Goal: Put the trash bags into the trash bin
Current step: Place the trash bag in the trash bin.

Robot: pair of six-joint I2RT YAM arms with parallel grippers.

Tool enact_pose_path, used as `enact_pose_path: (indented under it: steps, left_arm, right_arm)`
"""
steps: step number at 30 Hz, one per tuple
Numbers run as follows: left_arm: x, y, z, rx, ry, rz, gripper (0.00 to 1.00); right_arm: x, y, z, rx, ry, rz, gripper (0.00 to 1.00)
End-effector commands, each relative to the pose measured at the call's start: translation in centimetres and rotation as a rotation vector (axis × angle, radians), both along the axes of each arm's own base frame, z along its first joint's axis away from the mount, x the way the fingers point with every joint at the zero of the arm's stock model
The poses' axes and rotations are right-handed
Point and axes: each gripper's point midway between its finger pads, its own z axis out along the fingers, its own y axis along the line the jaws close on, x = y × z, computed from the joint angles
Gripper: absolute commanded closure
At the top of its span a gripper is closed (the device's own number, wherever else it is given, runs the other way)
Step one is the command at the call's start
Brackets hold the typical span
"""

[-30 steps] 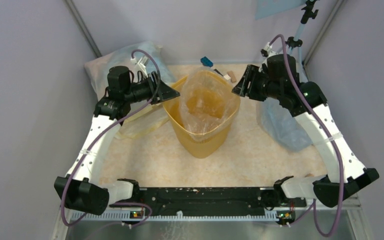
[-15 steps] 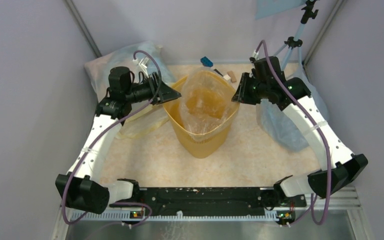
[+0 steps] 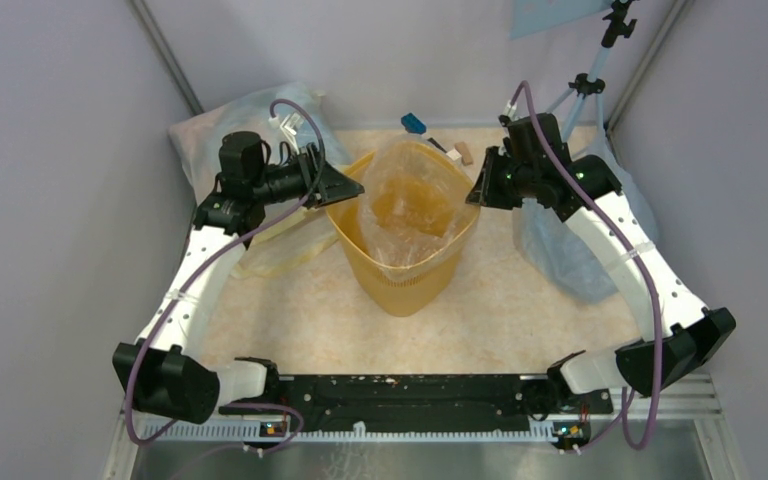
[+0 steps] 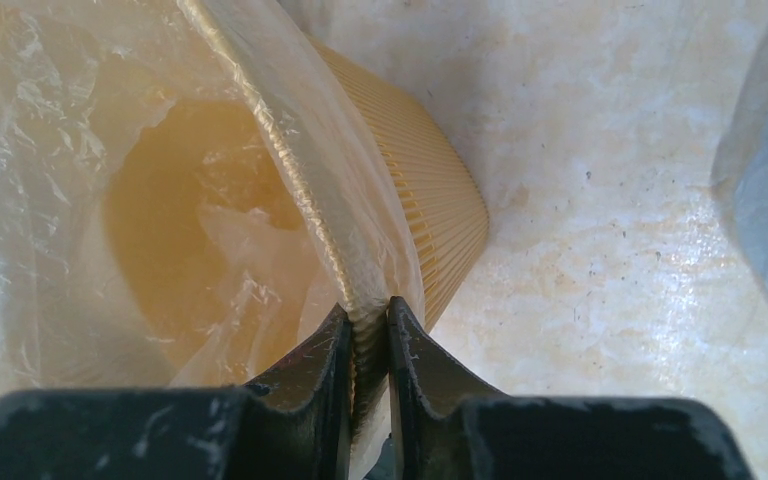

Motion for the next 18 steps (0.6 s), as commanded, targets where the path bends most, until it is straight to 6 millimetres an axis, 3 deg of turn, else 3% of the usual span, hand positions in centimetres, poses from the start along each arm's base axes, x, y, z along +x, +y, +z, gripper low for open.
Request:
enact_pose_path:
  steps: [1,9,18]
  left_arm:
    - [0.3,0.0,-2.8,0.046,0.086,0.009,0.54]
    - [0.6,0.8,-4.1,0.119,0.125,0.07,0.47]
    - [0.9,1.6,-5.0,0.178,0.161,0.124,0.46]
  right_arm:
    - [0.3,-0.4,1.2,-0.017,-0.052,0.011,0.94]
    - [0.5,-0.6,1.3,-0.038,-0.073,0.027,0.97]
    - [0.4,-0.6,1.0,-0.038,-0.069,0.029,0.98]
